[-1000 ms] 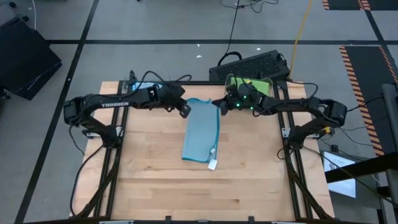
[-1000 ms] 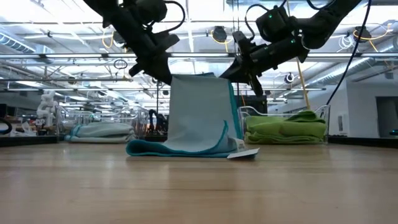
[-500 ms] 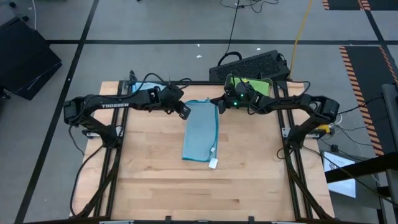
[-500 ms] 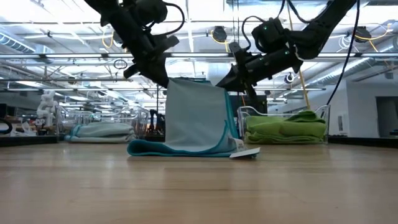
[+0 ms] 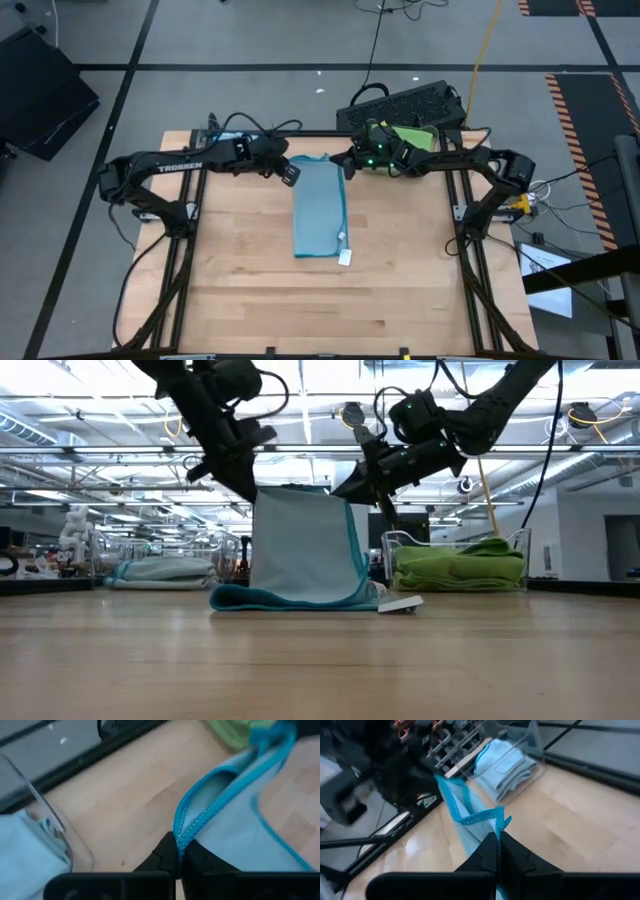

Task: Sort microfiber towel by color & place in baskets
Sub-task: Fold the blue towel

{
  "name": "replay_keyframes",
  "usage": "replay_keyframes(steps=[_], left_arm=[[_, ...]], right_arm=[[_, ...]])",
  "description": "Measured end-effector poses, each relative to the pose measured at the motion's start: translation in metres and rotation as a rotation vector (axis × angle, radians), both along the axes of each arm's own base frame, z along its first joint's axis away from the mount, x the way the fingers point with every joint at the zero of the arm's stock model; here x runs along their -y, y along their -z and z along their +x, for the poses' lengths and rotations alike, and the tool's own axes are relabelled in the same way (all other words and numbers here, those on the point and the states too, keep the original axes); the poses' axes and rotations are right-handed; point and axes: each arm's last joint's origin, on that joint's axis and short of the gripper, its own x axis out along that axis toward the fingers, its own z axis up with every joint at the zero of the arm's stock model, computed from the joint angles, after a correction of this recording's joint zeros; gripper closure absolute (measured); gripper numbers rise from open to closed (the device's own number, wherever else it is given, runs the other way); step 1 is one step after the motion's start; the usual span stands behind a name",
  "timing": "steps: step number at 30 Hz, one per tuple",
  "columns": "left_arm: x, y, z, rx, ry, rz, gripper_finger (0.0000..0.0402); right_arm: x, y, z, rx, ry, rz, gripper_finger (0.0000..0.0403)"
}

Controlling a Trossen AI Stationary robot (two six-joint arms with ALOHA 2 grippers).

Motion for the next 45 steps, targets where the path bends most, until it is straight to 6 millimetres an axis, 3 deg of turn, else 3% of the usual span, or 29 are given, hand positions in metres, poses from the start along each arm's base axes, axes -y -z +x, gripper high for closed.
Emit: replay_keyframes(steps=[6, 14, 30, 39, 45], left_arm=[[0.003, -0.001, 0.002, 0.024, 0.082, -0.049, 0.0394], [0.026, 0.003, 0.006, -0.025, 0.178, -0.091, 0.0394], [0.089, 0.007, 0.017, -0.052, 0.318, -0.128, 0.0394], [0.121, 0.033, 0.012, -0.051, 0.322, -0.193, 0.0394], [0.135, 0.052, 0.011, 0.038, 0.338, -0.212, 0.0394]], right_arm=[[-0.004, 0.001, -0.004, -0.048, -0.042, 0.051, 0.0401], [-0.015, -0.008, -0.007, -0.053, -0.094, 0.143, 0.0401], [-0.083, 0.011, 0.006, -0.161, -0.287, 0.235, 0.0401], [-0.109, 0.031, -0.002, -0.238, -0.351, 0.263, 0.0401], [-0.123, 0.036, -0.003, -0.248, -0.379, 0.288, 0.0401]])
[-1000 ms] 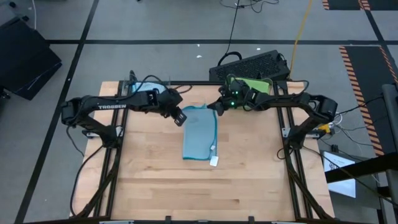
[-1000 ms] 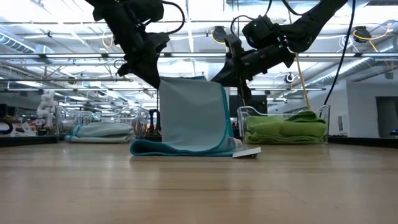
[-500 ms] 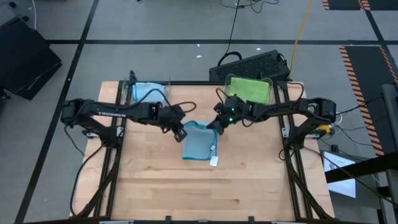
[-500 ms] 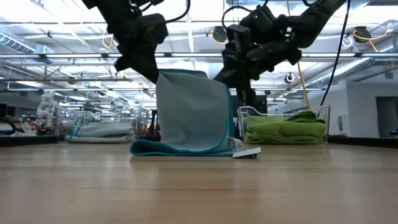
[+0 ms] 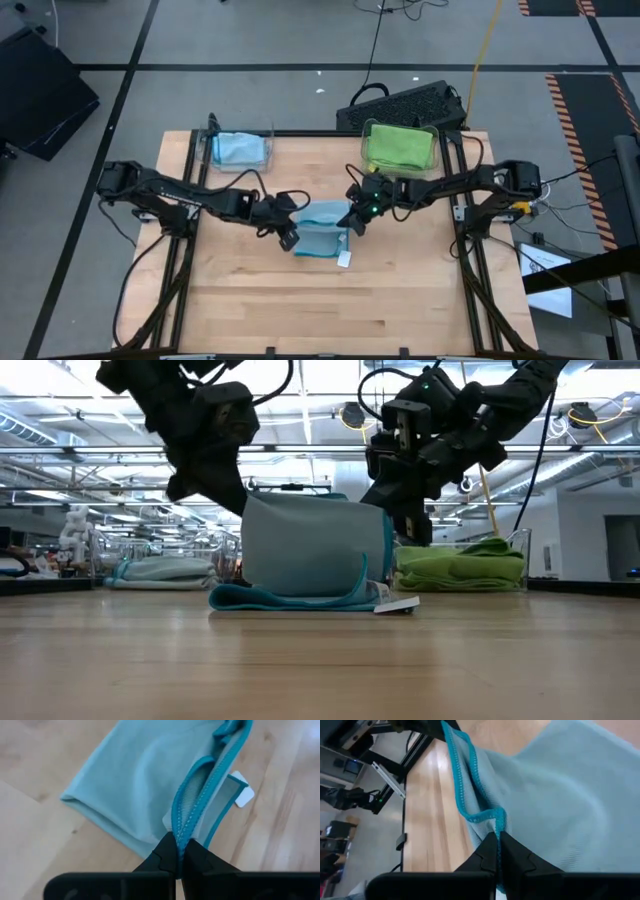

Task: Sort microfiber towel by color & place in baskets
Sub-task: Fold the blue towel

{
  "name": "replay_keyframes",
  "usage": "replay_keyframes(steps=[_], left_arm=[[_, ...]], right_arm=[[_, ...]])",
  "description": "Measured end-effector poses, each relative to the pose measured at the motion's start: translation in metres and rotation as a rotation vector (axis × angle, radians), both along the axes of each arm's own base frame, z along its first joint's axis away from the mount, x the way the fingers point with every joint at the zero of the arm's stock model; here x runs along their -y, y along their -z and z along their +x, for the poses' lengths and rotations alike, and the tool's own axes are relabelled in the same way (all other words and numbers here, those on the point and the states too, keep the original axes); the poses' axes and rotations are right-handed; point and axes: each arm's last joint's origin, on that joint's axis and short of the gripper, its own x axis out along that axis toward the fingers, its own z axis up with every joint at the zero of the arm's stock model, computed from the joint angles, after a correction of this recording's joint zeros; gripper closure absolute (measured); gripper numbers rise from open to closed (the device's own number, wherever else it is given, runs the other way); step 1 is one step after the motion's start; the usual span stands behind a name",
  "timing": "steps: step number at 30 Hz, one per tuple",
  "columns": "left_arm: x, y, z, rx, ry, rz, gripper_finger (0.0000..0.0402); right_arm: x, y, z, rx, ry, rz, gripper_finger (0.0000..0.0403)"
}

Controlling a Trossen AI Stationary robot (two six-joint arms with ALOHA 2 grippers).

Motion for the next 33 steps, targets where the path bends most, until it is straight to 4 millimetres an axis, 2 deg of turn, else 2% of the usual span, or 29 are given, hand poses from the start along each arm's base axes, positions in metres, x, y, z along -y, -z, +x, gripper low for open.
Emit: replay_keyframes(steps=[10, 18, 23, 27, 33], left_arm=[[0.01, 0.025, -0.01, 0.017, -0.006, -0.037, 0.0394], [0.009, 0.029, -0.012, 0.024, -0.006, -0.025, 0.0394], [0.006, 0.026, -0.013, 0.036, -0.06, 0.017, 0.0394], [-0.004, 0.025, -0.013, 0.043, -0.115, 0.045, 0.0394], [-0.023, 0.014, -0.01, 0.067, -0.16, 0.097, 0.0394]], right_arm=[[-0.016, 0.009, -0.004, -0.013, 0.022, -0.034, 0.0401], [-0.02, 0.007, -0.003, 0.014, 0.014, -0.043, 0.0401], [-0.016, 0.008, -0.003, 0.007, 0.096, -0.084, 0.0401], [-0.006, 0.007, -0.003, 0.014, 0.144, -0.108, 0.0401], [0.006, 0.005, -0.003, 0.045, 0.185, -0.11, 0.0401]])
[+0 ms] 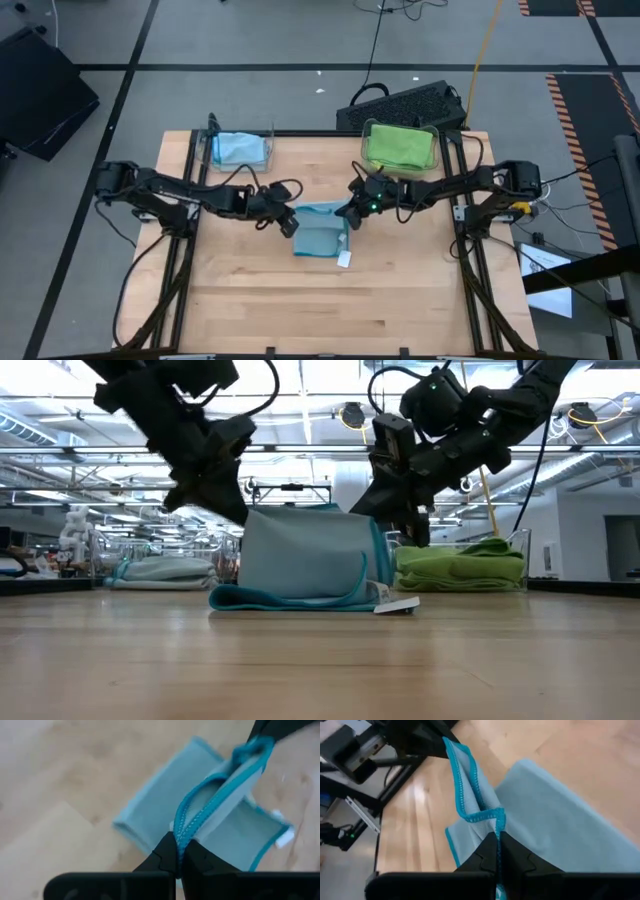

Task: Sort microfiber towel by color & place in baskets
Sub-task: Fold the blue towel

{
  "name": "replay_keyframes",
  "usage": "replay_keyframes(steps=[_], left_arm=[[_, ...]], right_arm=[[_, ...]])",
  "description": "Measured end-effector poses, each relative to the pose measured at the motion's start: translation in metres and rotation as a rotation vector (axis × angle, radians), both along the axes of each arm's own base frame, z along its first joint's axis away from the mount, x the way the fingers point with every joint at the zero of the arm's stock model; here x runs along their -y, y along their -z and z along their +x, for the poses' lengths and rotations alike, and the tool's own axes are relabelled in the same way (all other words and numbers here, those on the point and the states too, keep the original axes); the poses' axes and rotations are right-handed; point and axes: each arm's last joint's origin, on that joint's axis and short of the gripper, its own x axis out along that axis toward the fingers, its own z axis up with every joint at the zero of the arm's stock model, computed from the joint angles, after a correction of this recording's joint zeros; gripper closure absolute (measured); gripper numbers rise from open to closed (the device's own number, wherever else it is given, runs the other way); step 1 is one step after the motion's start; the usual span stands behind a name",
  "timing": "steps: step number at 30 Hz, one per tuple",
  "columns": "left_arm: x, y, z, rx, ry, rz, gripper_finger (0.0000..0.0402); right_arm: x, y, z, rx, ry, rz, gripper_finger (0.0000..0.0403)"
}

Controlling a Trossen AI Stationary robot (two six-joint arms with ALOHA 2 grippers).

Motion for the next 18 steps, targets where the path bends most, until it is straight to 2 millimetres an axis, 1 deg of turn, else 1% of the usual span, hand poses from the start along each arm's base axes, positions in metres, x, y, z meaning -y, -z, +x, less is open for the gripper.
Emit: replay_keyframes(steps=[2, 7, 12, 18], left_arm=[[-0.007, -0.006, 0.003, 0.021, -0.011, 0.019, 0.0394], [-0.023, -0.017, 0.004, 0.044, -0.03, 0.066, 0.0394], [-0.04, -0.022, -0.001, 0.043, -0.071, 0.098, 0.0394], [-0.051, -0.024, -0.004, 0.04, -0.078, 0.112, 0.0394]], right_arm=[[0.004, 0.0, 0.0, 0.002, 0.013, 0.0, 0.0401], [0.014, -0.002, -0.001, 0.024, 0.045, -0.007, 0.0401], [0.03, -0.007, -0.002, 0.081, 0.097, -0.02, 0.0401], [0.053, -0.009, -0.007, 0.099, 0.164, -0.042, 0.0401]])
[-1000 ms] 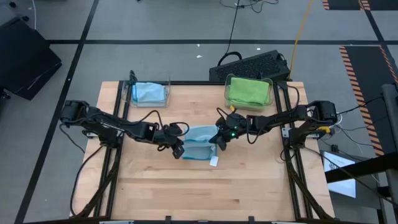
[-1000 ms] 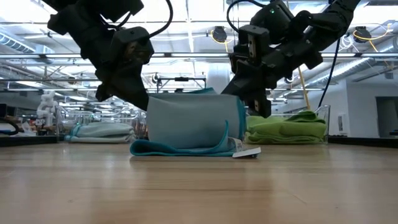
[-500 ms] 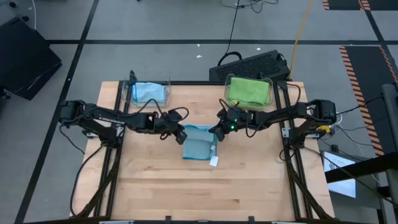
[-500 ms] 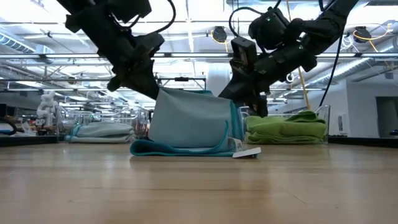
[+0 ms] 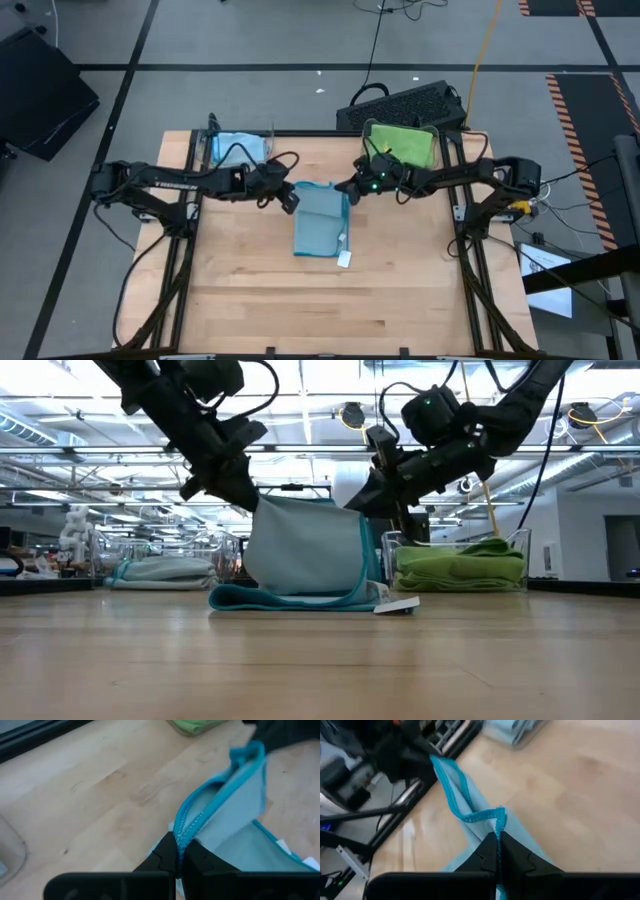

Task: Sort microfiber towel by color & place in baskets
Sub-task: Fold the blue towel

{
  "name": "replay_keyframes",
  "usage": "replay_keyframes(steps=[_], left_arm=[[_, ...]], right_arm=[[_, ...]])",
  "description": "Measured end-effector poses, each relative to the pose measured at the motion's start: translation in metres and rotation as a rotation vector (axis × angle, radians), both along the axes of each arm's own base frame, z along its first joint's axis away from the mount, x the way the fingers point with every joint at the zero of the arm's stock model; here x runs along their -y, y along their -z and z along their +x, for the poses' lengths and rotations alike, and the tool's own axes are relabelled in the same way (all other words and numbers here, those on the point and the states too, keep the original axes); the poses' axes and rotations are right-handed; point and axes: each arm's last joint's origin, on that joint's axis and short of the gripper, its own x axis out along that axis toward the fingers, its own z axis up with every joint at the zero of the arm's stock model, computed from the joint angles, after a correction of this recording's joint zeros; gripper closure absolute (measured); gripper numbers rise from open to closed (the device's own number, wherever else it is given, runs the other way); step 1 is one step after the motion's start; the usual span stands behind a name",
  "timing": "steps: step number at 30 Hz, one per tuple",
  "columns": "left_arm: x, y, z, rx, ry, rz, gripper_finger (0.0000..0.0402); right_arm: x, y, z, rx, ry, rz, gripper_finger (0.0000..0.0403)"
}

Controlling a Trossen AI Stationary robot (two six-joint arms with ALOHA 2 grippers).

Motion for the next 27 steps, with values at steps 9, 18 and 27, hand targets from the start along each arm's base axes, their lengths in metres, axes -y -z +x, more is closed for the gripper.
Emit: replay_keyframes(steps=[9, 18, 27], left_arm=[[-0.009, -0.002, 0.0, 0.021, -0.004, 0.014, 0.0394], [-0.023, -0.005, -0.001, 0.052, -0.045, 0.052, 0.0394], [-0.023, -0.001, -0.004, 0.001, 0.017, 0.023, 0.0394]], right_arm=[[0.028, -0.008, -0.007, 0.089, 0.046, -0.015, 0.0401], [0.032, -0.011, -0.008, 0.131, 0.038, -0.013, 0.0401], [0.027, -0.012, -0.006, 0.141, 0.02, 0.034, 0.0401]])
